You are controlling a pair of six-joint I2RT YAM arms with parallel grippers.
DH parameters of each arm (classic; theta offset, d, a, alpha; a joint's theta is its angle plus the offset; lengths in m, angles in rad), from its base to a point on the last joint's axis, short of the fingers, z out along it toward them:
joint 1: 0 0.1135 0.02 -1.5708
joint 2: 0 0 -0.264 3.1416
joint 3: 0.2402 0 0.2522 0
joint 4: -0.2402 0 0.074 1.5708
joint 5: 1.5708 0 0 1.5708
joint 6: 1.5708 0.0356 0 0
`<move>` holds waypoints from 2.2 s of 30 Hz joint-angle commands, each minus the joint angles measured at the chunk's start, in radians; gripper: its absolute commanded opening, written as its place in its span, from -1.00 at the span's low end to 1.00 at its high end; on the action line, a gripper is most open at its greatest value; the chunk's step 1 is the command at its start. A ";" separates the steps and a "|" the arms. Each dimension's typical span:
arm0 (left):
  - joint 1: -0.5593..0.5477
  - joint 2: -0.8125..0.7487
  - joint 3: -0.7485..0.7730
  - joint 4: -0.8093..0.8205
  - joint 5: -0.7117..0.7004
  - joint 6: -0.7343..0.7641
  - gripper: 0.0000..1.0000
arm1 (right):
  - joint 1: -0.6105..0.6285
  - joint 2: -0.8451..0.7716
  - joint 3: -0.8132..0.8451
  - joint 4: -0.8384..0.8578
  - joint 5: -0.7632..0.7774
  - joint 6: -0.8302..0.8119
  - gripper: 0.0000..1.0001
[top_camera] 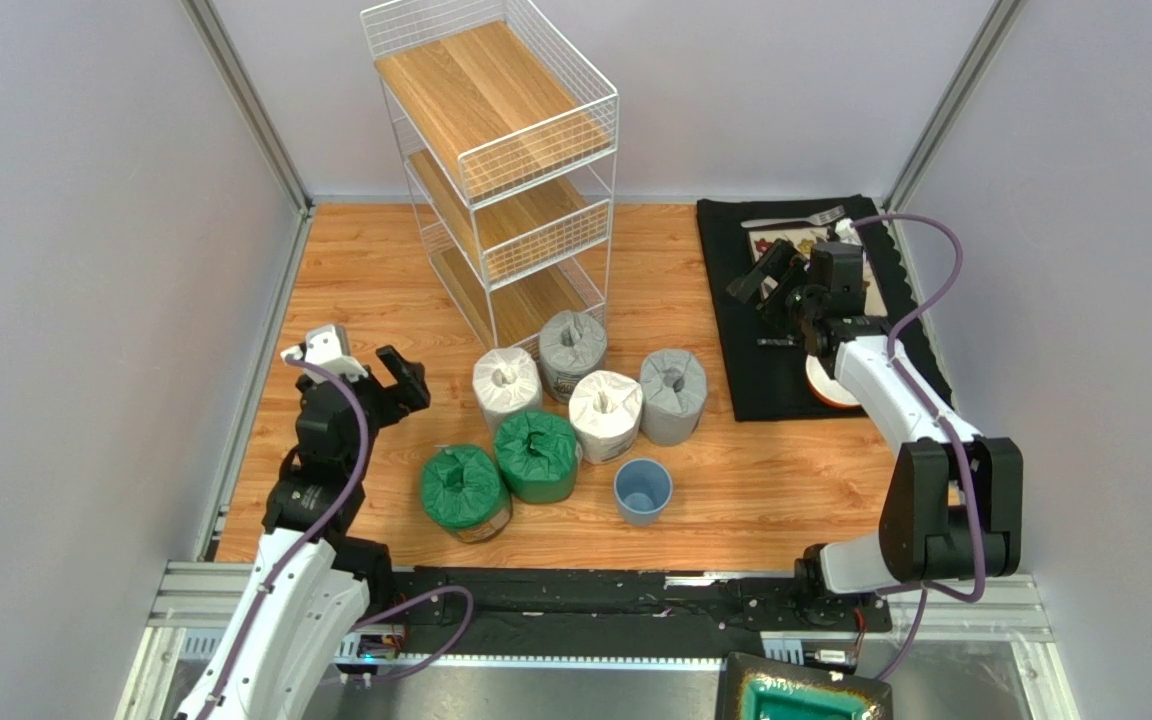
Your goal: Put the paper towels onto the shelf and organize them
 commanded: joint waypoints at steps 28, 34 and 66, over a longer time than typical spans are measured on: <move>-0.002 -0.128 0.178 -0.681 0.437 -0.143 0.77 | 0.023 -0.108 -0.068 -0.044 -0.088 -0.062 0.96; -0.002 -0.176 0.224 -0.829 0.457 -0.119 0.76 | 0.023 -0.102 -0.068 -0.044 -0.077 -0.068 0.96; -0.002 -0.113 0.117 -0.740 0.452 -0.068 0.74 | 0.021 -0.060 -0.059 -0.041 -0.097 -0.058 0.92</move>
